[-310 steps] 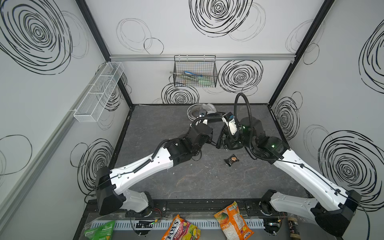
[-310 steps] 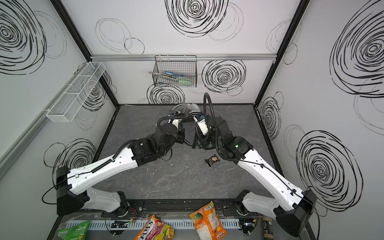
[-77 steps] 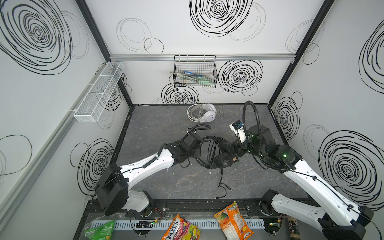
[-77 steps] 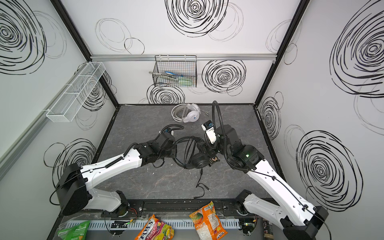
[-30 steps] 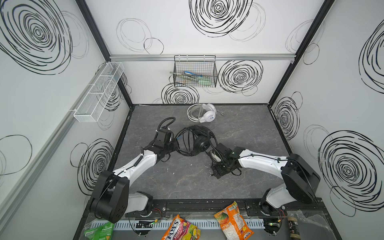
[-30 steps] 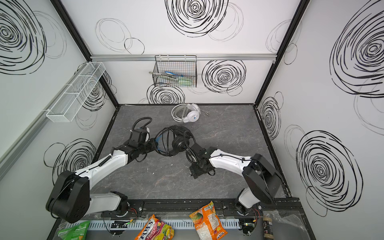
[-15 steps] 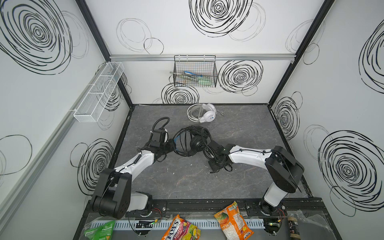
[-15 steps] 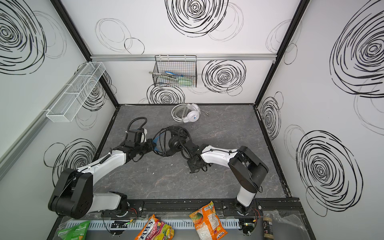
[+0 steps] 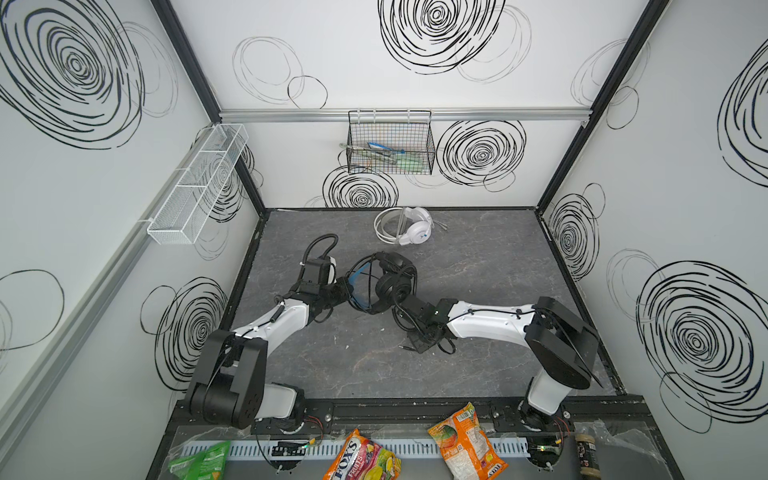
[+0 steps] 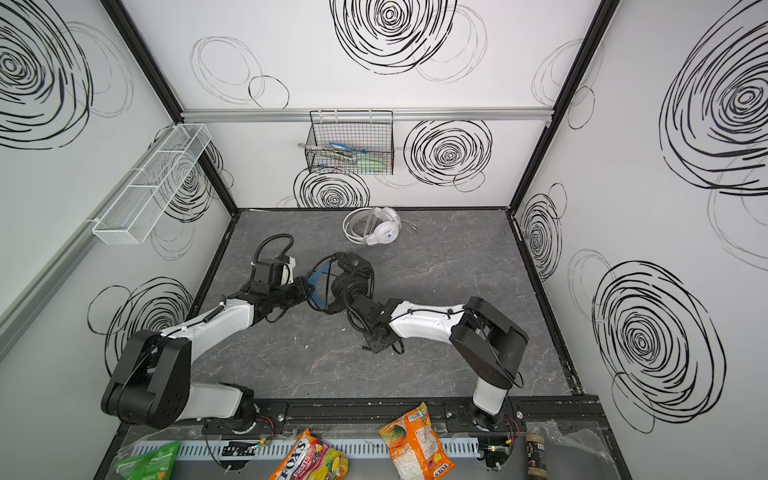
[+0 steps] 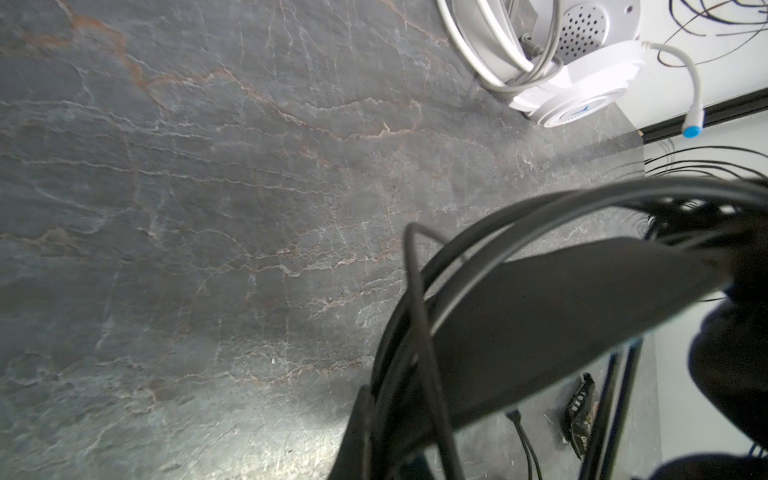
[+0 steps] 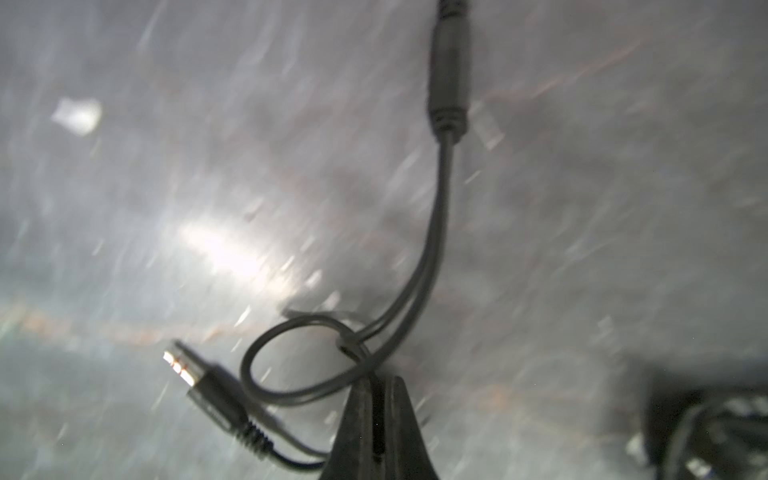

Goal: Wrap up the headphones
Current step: 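Lift the cable plug toward the far wall with the right while the left holds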

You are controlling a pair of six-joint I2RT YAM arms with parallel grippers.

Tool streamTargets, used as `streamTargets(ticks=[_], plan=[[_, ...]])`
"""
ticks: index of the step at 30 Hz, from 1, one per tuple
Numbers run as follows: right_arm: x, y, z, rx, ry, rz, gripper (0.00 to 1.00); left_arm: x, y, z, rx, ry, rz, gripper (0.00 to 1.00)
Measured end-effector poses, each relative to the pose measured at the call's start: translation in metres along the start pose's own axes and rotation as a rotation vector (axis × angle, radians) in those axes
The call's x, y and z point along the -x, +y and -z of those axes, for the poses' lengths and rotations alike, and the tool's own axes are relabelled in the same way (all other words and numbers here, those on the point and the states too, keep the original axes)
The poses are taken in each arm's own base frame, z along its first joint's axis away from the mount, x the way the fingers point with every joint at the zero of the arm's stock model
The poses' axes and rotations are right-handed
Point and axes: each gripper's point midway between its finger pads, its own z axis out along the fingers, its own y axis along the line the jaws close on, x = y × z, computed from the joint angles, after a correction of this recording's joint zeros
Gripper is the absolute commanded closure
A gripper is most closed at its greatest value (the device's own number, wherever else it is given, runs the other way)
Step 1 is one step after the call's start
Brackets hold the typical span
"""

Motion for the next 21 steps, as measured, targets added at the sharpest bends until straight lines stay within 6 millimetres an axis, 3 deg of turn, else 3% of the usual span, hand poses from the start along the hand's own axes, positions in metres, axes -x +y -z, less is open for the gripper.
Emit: streamTargets(ticks=[4, 7, 9, 15, 19, 21], plan=[[-0.018, 0.041, 0.032, 0.051, -0.024, 0.173, 1.00, 0.000, 0.001, -0.004, 0.003, 0.008, 0.012, 1.00], [-0.015, 0.072, 0.065, 0.119, -0.088, 0.253, 1.00, 0.006, 0.002, -0.005, 0.021, -0.004, 0.000, 1.00], [-0.006, 0.079, 0.086, 0.149, -0.136, 0.254, 1.00, 0.007, 0.000, -0.005, 0.021, -0.004, -0.012, 1.00], [0.012, 0.061, 0.123, 0.125, -0.209, 0.192, 1.00, 0.014, -0.008, 0.000, 0.024, -0.028, -0.054, 1.00], [0.017, 0.031, 0.121, 0.068, -0.196, 0.108, 1.00, 0.012, -0.017, 0.012, 0.007, -0.031, -0.062, 1.00], [0.016, 0.007, 0.116, 0.038, -0.192, 0.032, 1.00, 0.013, -0.025, 0.020, -0.020, -0.034, -0.060, 1.00]])
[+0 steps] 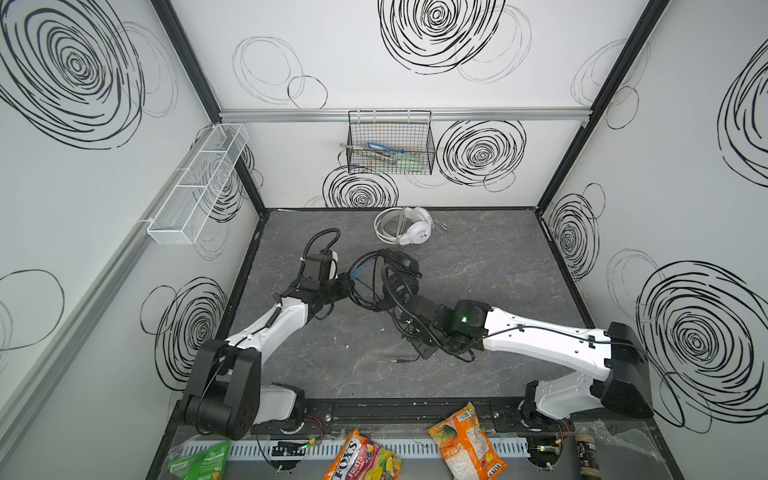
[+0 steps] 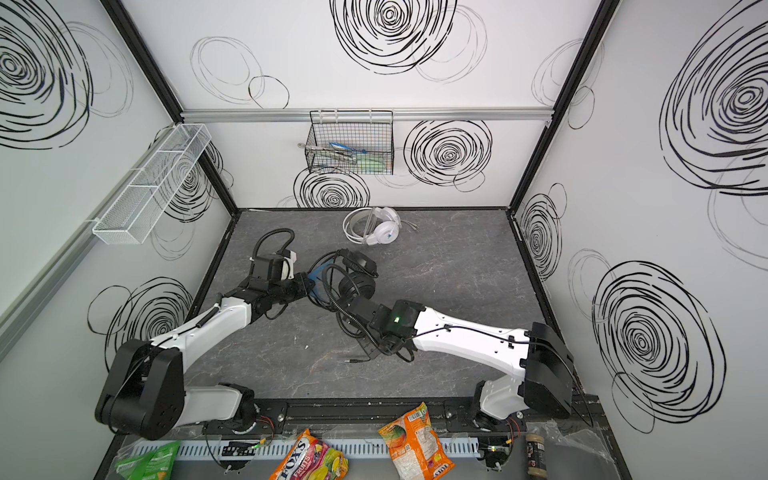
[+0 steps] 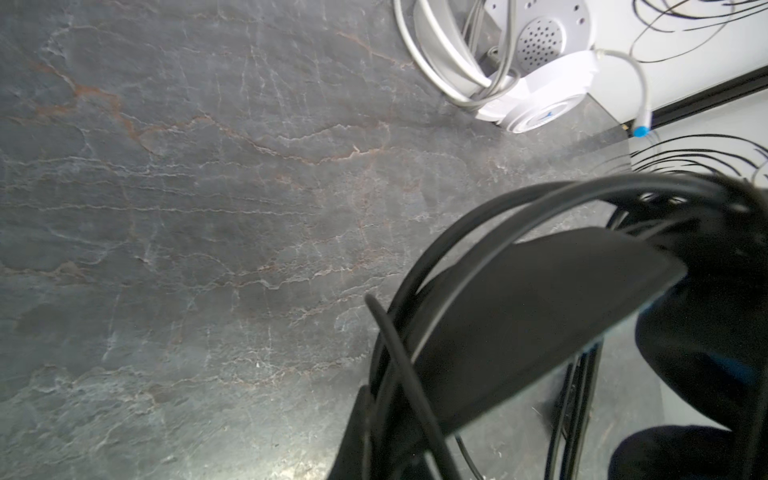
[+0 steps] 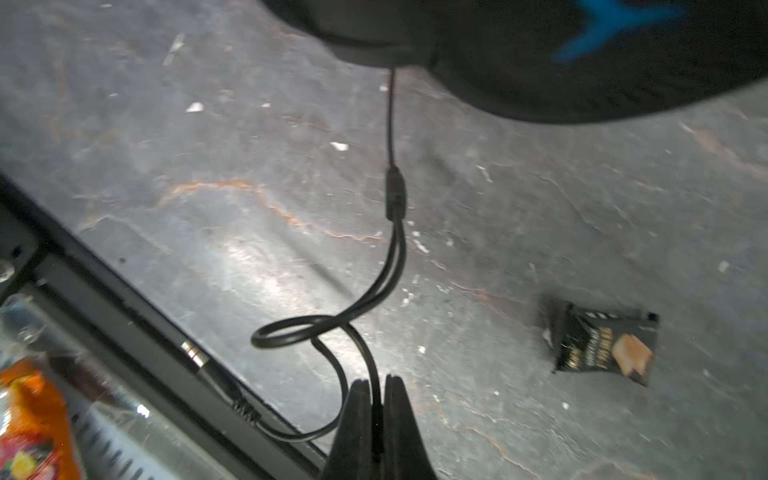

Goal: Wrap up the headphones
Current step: 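Lift the cable plug toward the far wall with the right while the left holds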

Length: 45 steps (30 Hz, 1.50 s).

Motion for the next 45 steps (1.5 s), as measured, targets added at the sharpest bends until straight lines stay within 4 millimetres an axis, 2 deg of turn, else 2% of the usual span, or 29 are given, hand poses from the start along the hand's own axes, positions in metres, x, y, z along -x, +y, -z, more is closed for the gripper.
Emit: streamTargets(ticks=[7, 10, 14, 17, 19, 23, 25, 29, 33, 38, 45], plan=[[-0.025, -0.092, -0.001, -0.103, -0.048, -0.293, 1.00, 0.004, -0.044, 0.026, -0.098, 0.011, -0.018, 1.00], [-0.023, -0.133, 0.004, -0.141, -0.128, -0.430, 1.00, -0.011, -0.060, 0.032, -0.130, 0.049, -0.049, 1.00], [-0.012, -0.186, 0.010, -0.204, -0.220, -0.532, 1.00, -0.044, -0.074, 0.038, -0.146, 0.119, -0.099, 1.00], [0.001, -0.223, 0.018, -0.256, -0.253, -0.570, 1.00, -0.066, -0.074, 0.043, -0.129, 0.162, -0.132, 1.00], [0.015, -0.249, 0.028, -0.287, -0.294, -0.594, 1.00, -0.073, -0.070, 0.046, -0.108, 0.177, -0.145, 1.00], [0.045, -0.303, 0.064, -0.369, -0.415, -0.638, 1.00, -0.076, -0.052, 0.049, -0.030, 0.172, -0.171, 1.00], [0.063, -0.323, 0.083, -0.409, -0.473, -0.636, 1.00, -0.077, -0.044, 0.049, 0.010, 0.172, -0.193, 1.00], [0.105, -0.342, 0.111, -0.447, -0.572, -0.585, 1.00, -0.078, -0.026, 0.051, 0.097, 0.173, -0.237, 1.00], [0.130, -0.352, 0.124, -0.466, -0.619, -0.538, 1.00, -0.077, -0.022, 0.053, 0.115, 0.168, -0.262, 1.00], [0.138, -0.358, 0.118, -0.483, -0.604, -0.499, 1.00, -0.076, -0.043, 0.061, 0.022, 0.145, -0.308, 1.00], [0.148, -0.364, 0.113, -0.496, -0.588, -0.459, 1.00, -0.094, -0.075, 0.072, -0.117, 0.181, -0.406, 1.00]])
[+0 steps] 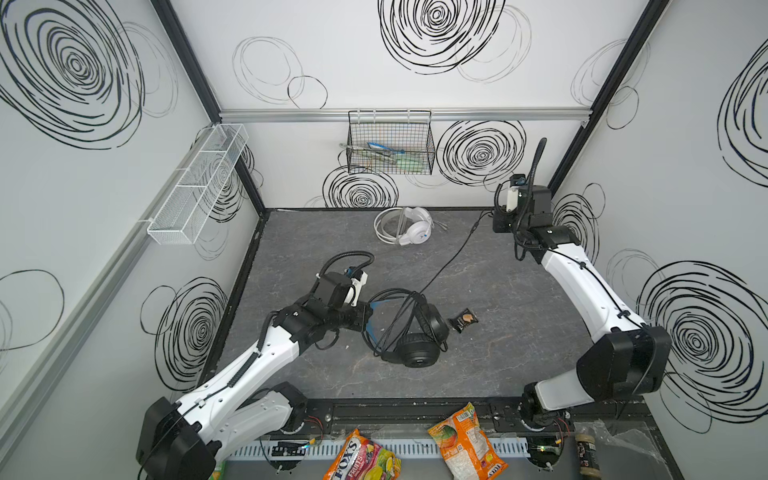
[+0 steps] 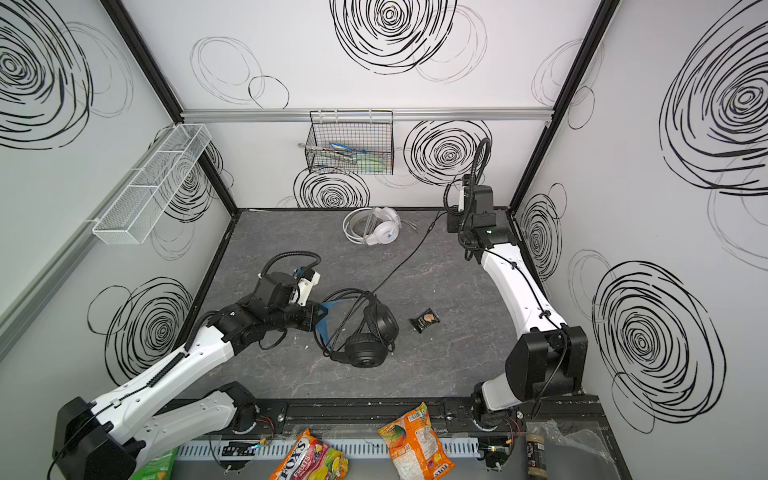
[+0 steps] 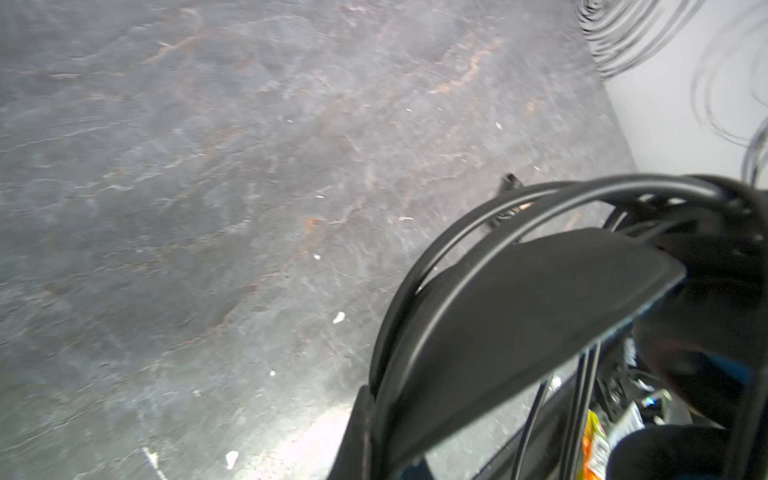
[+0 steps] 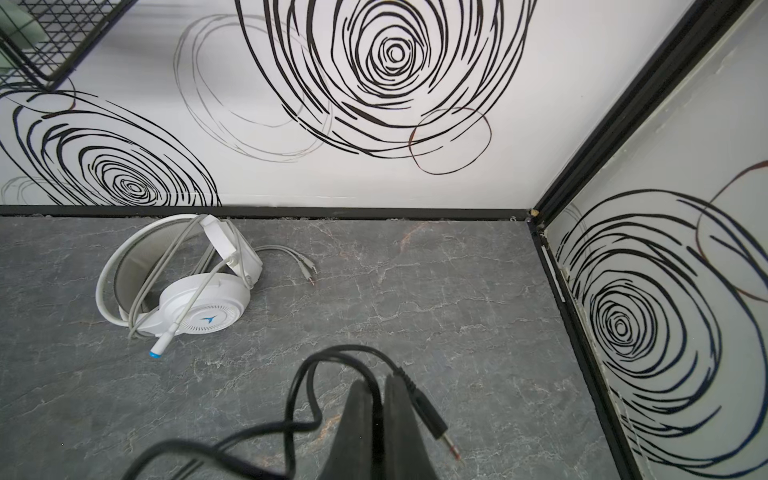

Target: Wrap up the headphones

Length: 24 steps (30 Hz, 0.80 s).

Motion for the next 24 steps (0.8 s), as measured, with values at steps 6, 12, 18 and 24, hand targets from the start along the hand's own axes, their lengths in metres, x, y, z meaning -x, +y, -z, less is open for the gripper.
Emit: streamTargets(ticks=[6, 12, 18, 24], plan=[[0.009, 0.000, -0.004, -0.008, -0.018, 0.020, 1.00, 0.000, -0.019, 0.012, -0.065, -0.027, -0.042, 1.00], [0.003, -0.002, -0.014, -0.022, 0.003, 0.030, 1.00, 0.009, -0.036, 0.027, -0.110, -0.065, -0.090, 1.00], [0.015, -0.002, -0.017, -0.025, -0.017, 0.026, 1.00, 0.008, -0.051, 0.030, -0.155, -0.064, -0.131, 1.00], [-0.006, 0.014, -0.019, 0.000, 0.007, 0.047, 1.00, 0.018, -0.063, 0.039, -0.187, -0.092, -0.146, 1.00]])
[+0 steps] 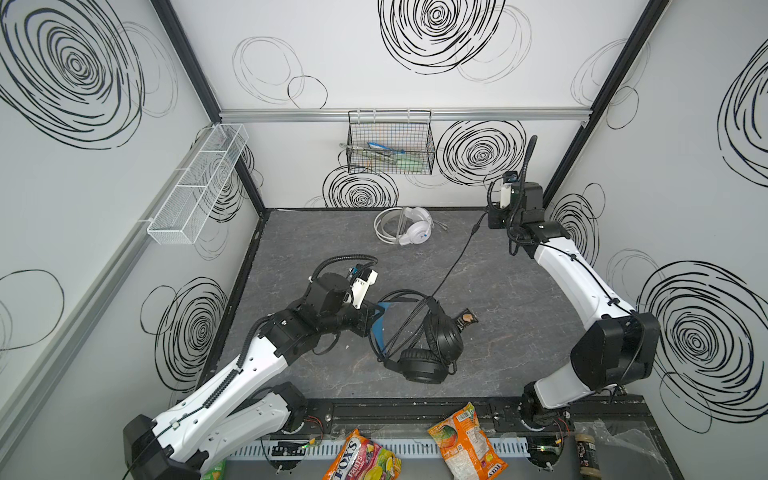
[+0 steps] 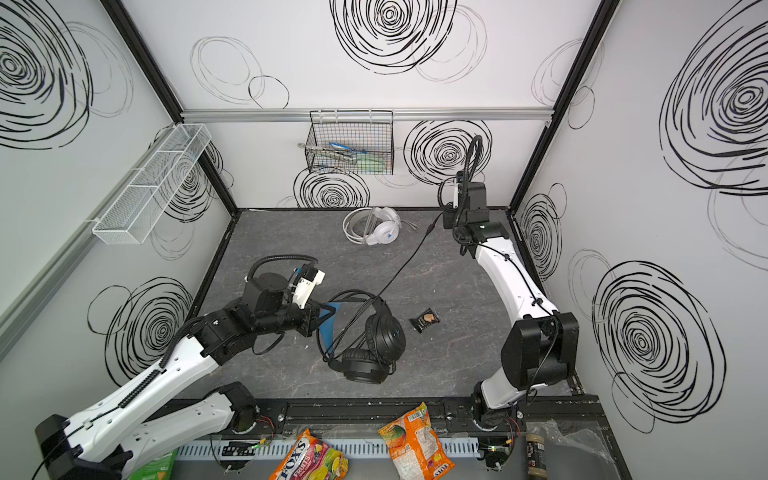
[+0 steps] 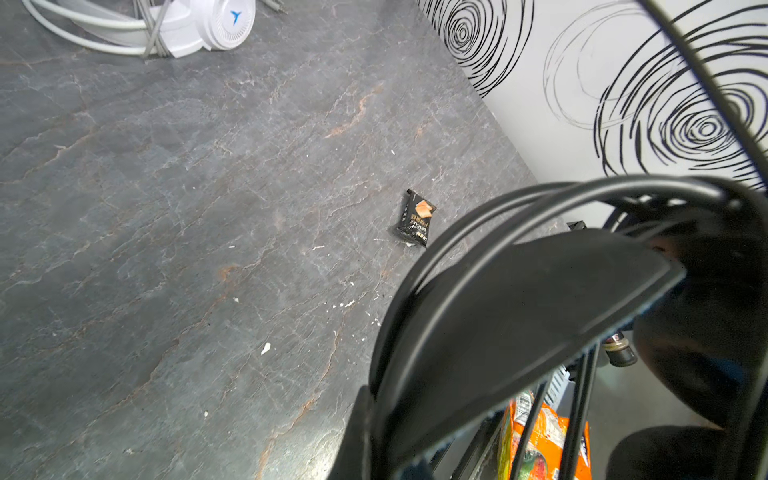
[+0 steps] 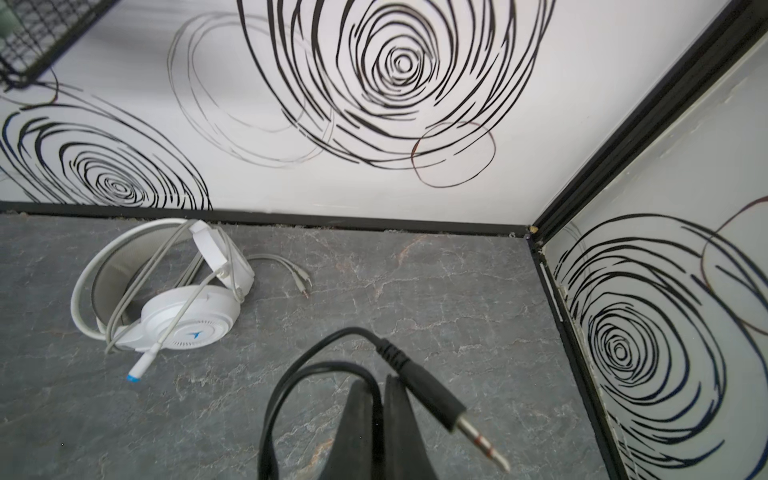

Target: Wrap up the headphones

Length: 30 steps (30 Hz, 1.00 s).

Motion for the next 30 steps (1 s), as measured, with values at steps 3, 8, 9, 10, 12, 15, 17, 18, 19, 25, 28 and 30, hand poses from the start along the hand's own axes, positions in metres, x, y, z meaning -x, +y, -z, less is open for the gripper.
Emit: streamTargets(ticks=[3, 8, 9, 10, 12, 15, 17, 18, 19, 25, 28, 30], plan=[[-0.027, 0.014, -0.001, 0.023, 0.051, 0.024, 1.00, 0.016, -0.012, 0.006, -0.035, -0.034, -0.014, 1.00], [-0.056, 0.034, -0.002, 0.058, 0.105, 0.057, 1.00, 0.043, -0.032, 0.019, -0.087, -0.097, -0.037, 1.00], [-0.060, 0.039, -0.001, 0.067, 0.111, 0.064, 1.00, 0.048, -0.035, 0.021, -0.094, -0.109, -0.041, 1.00], [-0.064, 0.043, 0.000, 0.075, 0.116, 0.070, 1.00, 0.052, -0.038, 0.023, -0.099, -0.119, -0.044, 1.00], [-0.071, 0.052, 0.004, 0.091, 0.126, 0.085, 1.00, 0.063, -0.043, 0.027, -0.109, -0.140, -0.044, 1.00], [-0.082, 0.072, 0.013, 0.130, 0.133, 0.107, 1.00, 0.080, -0.048, 0.031, -0.124, -0.179, -0.023, 1.00], [-0.088, 0.087, 0.019, 0.161, 0.138, 0.122, 1.00, 0.092, -0.048, 0.033, -0.131, -0.210, 0.001, 1.00], [-0.091, 0.094, 0.022, 0.175, 0.140, 0.129, 1.00, 0.098, -0.047, 0.033, -0.132, -0.225, 0.018, 1.00], [-0.094, 0.101, 0.025, 0.189, 0.143, 0.135, 1.00, 0.104, -0.045, 0.033, -0.133, -0.241, 0.034, 1.00], [-0.108, 0.134, 0.040, 0.262, 0.154, 0.165, 1.00, 0.133, -0.025, 0.033, -0.100, -0.306, 0.127, 1.00], [-0.119, 0.145, 0.049, 0.294, 0.166, 0.174, 1.00, 0.144, -0.016, 0.036, -0.079, -0.332, 0.159, 1.00], [-0.128, 0.151, 0.054, 0.315, 0.177, 0.181, 1.00, 0.150, -0.012, 0.037, -0.067, -0.348, 0.176, 1.00]])
